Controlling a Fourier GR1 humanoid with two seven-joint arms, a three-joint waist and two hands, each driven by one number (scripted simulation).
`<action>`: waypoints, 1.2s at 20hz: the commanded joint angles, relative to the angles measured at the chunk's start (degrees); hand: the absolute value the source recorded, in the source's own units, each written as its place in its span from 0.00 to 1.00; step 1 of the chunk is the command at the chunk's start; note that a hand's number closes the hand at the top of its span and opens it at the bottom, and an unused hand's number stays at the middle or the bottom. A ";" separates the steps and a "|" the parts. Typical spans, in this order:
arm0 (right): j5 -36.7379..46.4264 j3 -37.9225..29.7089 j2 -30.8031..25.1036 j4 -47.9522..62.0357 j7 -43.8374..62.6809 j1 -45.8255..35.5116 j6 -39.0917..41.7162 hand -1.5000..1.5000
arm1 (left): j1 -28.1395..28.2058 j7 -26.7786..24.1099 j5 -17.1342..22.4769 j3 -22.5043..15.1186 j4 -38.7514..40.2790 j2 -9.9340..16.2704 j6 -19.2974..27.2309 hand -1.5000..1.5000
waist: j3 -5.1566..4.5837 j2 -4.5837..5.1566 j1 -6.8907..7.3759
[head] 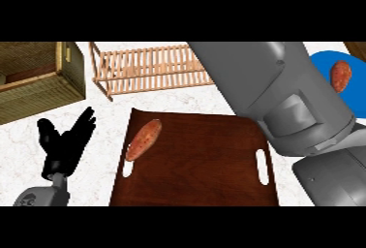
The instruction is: Pick the croissant from the tray and place it in the tiered shelf
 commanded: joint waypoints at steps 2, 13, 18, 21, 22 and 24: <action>-4.50 -5.77 1.41 -2.19 -1.70 1.67 -7.26 0.00 | 1.87 2.01 1.01 0.23 0.42 1.00 -1.96 0.50 | -0.30 0.15 0.22; -8.45 -13.18 -3.23 -4.59 -3.74 -0.30 -17.04 0.00 | -0.21 0.84 -0.57 0.58 3.56 -0.66 -0.28 0.50 | -0.36 0.18 -0.64; -5.69 -12.80 -9.60 -3.37 0.24 0.71 -20.45 0.00 | -0.16 4.56 -0.01 0.66 1.30 -0.75 0.39 0.50 | -0.31 -0.12 -1.28; -7.76 -14.97 -13.32 -6.60 0.33 3.76 -19.80 0.00 | 0.76 3.50 1.10 2.85 0.89 1.31 -1.20 0.50 | -0.25 -0.44 -1.87; -8.81 -15.44 -14.68 -9.41 -0.45 6.46 -18.31 0.00 | 3.06 3.15 0.01 1.71 -1.05 -0.96 1.34 0.50 | -0.18 -0.83 -2.52; -9.62 -15.79 -15.41 -11.76 1.20 8.38 -17.39 0.00 | 3.46 0.60 0.40 2.80 2.09 -0.49 -0.17 0.50 | -0.23 -0.92 -3.13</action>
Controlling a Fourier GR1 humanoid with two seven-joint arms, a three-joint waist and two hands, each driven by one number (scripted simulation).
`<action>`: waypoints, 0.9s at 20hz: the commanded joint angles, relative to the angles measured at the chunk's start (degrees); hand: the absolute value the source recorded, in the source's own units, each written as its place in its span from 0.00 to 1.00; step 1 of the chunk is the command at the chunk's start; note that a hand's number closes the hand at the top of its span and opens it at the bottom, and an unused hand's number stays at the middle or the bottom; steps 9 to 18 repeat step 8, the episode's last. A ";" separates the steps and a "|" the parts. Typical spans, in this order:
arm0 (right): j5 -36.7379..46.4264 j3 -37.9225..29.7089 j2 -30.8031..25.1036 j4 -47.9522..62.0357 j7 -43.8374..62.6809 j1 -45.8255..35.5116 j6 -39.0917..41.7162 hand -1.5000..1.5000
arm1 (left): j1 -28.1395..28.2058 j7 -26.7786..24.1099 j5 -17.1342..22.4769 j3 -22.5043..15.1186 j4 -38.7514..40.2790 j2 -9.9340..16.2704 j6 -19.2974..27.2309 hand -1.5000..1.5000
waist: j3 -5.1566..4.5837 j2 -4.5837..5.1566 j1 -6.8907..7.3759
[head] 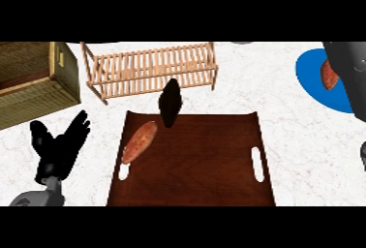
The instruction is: Pick the croissant from the tray and place it in the tiered shelf
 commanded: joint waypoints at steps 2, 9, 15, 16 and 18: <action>-3.39 -2.49 -5.78 -5.53 0.55 4.74 5.13 0.00 | 1.18 0.68 -0.83 -1.05 1.96 -1.55 0.41 0.50 | -0.31 0.10 -0.55; -7.70 -3.08 -10.82 -15.91 2.42 13.33 15.81 0.00 | 2.60 -1.68 0.16 1.05 2.43 0.13 -1.96 0.50 | -0.32 -0.10 -1.03; -7.70 -3.08 -10.82 -15.91 2.42 13.33 15.81 0.00 | 2.60 -1.68 0.16 1.05 2.43 0.13 -1.96 0.50 | -0.32 -0.10 -1.03; -7.70 -3.08 -10.82 -15.91 2.42 13.33 15.81 0.00 | 2.60 -1.68 0.16 1.05 2.43 0.13 -1.96 0.50 | -0.32 -0.10 -1.03; -7.70 -3.08 -10.82 -15.91 2.42 13.33 15.81 0.00 | 2.60 -1.68 0.16 1.05 2.43 0.13 -1.96 0.50 | -0.32 -0.10 -1.03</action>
